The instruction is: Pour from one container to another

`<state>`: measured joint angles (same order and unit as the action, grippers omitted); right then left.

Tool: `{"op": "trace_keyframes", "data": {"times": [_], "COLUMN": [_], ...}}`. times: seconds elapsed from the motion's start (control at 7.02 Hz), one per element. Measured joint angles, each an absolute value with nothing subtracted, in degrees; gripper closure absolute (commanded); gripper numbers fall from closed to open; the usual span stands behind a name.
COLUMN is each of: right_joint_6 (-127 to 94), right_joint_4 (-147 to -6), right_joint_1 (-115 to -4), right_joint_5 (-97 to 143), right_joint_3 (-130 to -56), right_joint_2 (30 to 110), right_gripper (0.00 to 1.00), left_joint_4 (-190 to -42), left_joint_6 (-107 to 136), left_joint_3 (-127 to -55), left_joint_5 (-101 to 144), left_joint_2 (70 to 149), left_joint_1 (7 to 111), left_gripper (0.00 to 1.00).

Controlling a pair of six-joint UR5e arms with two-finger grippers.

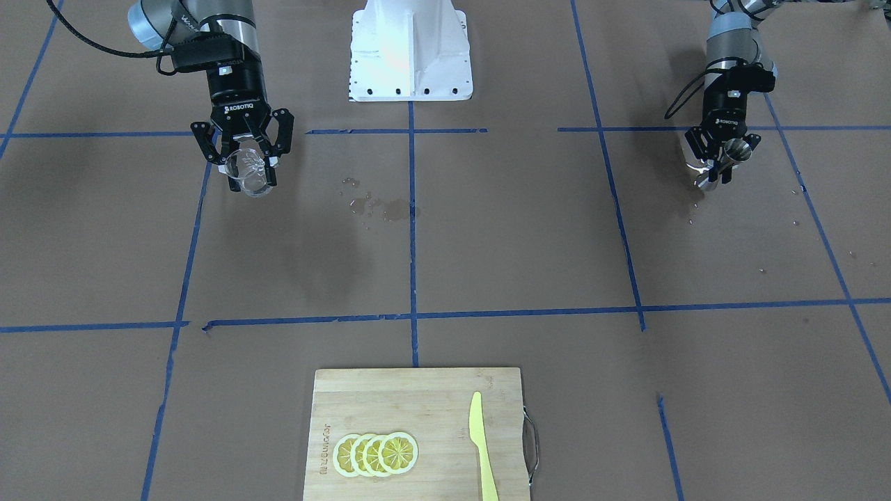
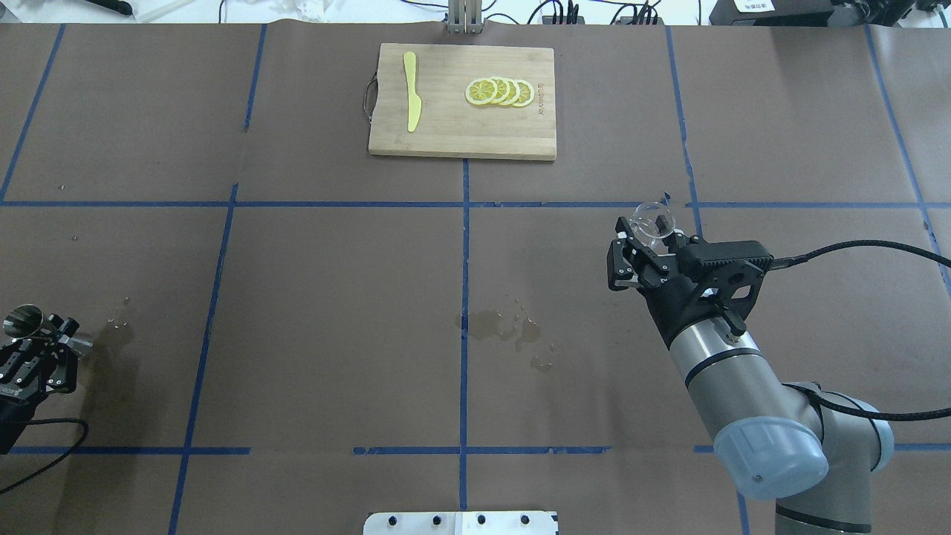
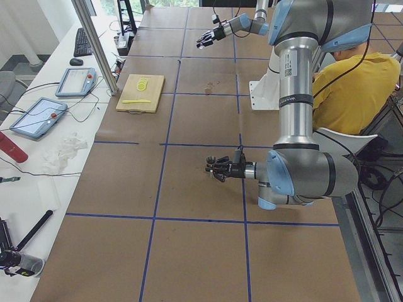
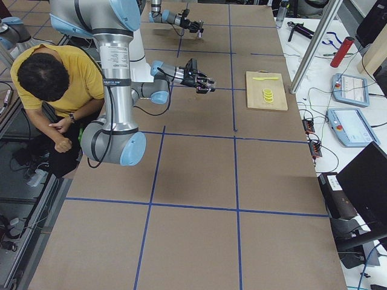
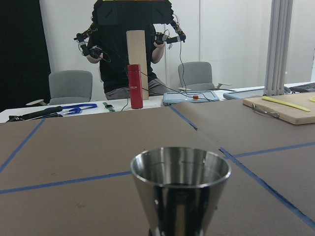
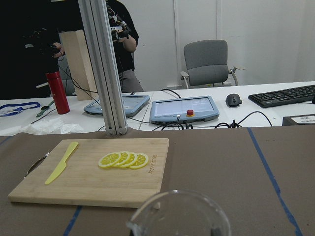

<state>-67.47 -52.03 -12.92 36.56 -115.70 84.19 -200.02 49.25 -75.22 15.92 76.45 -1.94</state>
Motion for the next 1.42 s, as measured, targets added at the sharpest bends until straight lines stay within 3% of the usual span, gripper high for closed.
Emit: {"op": "trace_keyframes", "data": {"times": [0.85,1.0,1.14,1.28,1.42], "right_joint_6": [-67.50,-67.50,-67.50,-67.50,-67.50], "right_joint_4": [-52.03,-52.03,-52.03,-52.03,-52.03], "right_joint_1": [-12.89,-12.90,-12.89,-12.89,-12.88], "right_joint_5": [36.48,36.48,36.48,36.49,36.51], "right_joint_3": [-115.89,-115.91,-115.91,-115.90,-115.89], "right_joint_2": [84.20,84.18,84.15,84.10,84.02], "right_gripper": [1.00,1.00,1.00,1.00,1.00], "left_joint_4": [-200.60,-200.69,-200.72,-200.74,-200.72], "left_joint_6": [49.45,49.45,49.40,49.33,49.19], "left_joint_3": [-75.05,-75.05,-75.06,-75.06,-75.06], "left_joint_5": [16.04,16.07,16.10,16.16,16.27], "left_joint_2": [77.15,77.16,77.16,77.17,77.17], "left_joint_1": [-4.05,-4.09,-4.15,-4.26,-4.42], "left_gripper": [1.00,0.96,0.84,0.79,0.80]}}
